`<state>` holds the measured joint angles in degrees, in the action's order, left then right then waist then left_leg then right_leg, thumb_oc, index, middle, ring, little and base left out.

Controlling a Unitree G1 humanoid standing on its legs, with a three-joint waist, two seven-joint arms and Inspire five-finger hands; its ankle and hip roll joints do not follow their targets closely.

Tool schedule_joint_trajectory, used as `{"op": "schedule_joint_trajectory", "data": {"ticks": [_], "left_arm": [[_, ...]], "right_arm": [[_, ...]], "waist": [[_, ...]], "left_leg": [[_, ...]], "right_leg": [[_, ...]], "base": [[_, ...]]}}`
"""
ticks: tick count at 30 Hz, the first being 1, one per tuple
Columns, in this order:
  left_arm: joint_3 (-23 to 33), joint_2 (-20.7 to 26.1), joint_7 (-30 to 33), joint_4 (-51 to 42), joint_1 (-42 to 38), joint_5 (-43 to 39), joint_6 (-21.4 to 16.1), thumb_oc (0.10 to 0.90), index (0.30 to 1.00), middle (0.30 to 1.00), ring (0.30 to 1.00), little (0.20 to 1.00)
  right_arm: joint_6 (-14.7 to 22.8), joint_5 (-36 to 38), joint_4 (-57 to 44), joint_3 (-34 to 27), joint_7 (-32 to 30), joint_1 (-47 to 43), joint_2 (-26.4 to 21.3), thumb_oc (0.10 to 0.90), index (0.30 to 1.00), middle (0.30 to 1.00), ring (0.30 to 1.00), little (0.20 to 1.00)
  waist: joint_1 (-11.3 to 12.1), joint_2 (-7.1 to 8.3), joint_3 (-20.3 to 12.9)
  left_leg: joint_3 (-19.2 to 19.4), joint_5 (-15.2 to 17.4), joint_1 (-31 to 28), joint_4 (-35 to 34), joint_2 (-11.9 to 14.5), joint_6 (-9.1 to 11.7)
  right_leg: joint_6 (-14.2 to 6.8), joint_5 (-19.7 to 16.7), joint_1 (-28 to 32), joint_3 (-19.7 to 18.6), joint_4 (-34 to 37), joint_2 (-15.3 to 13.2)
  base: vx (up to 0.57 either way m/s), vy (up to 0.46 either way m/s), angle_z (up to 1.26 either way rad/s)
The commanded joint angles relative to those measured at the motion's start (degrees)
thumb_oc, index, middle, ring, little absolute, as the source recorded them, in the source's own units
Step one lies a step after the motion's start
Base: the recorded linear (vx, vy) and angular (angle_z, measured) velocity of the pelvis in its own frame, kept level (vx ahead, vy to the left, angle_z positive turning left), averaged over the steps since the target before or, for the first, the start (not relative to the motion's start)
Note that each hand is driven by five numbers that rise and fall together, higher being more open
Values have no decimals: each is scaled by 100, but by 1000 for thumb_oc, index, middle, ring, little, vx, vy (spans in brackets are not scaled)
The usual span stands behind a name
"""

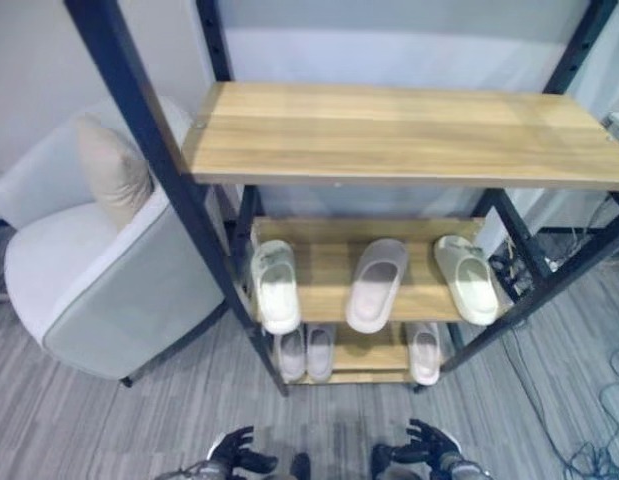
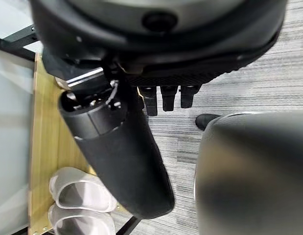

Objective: Arrange the slippers neatly on the shoe rack.

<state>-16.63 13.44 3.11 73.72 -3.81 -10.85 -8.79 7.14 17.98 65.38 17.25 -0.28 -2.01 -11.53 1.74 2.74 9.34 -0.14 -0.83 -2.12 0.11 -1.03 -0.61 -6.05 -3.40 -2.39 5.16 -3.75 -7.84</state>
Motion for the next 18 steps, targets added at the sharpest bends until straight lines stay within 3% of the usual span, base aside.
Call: {"op": "schedule_joint_trajectory", "data": {"ticks": [1,9,18], "left_arm": [[-74,-222,-11,-30,-148,130,-135,800,900,900,900,900],[-383,-311,0,-450,-165,201,-249,800,900,900,900,900],[-1376,-309,-241,-2298,-510,237,-346,800,900,900,900,900]], "right_arm": [[191,-170,-383,-29,-11,55,-290,800,900,900,900,900],[236,-199,-341,15,-20,147,-388,800,900,900,900,900],[284,-191,-33,-110,-97,121,-629,800,900,900,900,900]], "waist": [[5,52,-165],[-18,-19,-228],[-122,-256,-87]], "left_leg": [[218,233,379,298,26,224],[142,-153,347,-2,282,439],[62,-472,421,-315,403,622]], "right_leg": [[-339,433,244,85,-185,-23],[-136,525,557,184,299,278],[-38,489,709,390,718,440]], "base": [[-3,-153,-5],[-28,-148,0],[-57,-78,12]]}}
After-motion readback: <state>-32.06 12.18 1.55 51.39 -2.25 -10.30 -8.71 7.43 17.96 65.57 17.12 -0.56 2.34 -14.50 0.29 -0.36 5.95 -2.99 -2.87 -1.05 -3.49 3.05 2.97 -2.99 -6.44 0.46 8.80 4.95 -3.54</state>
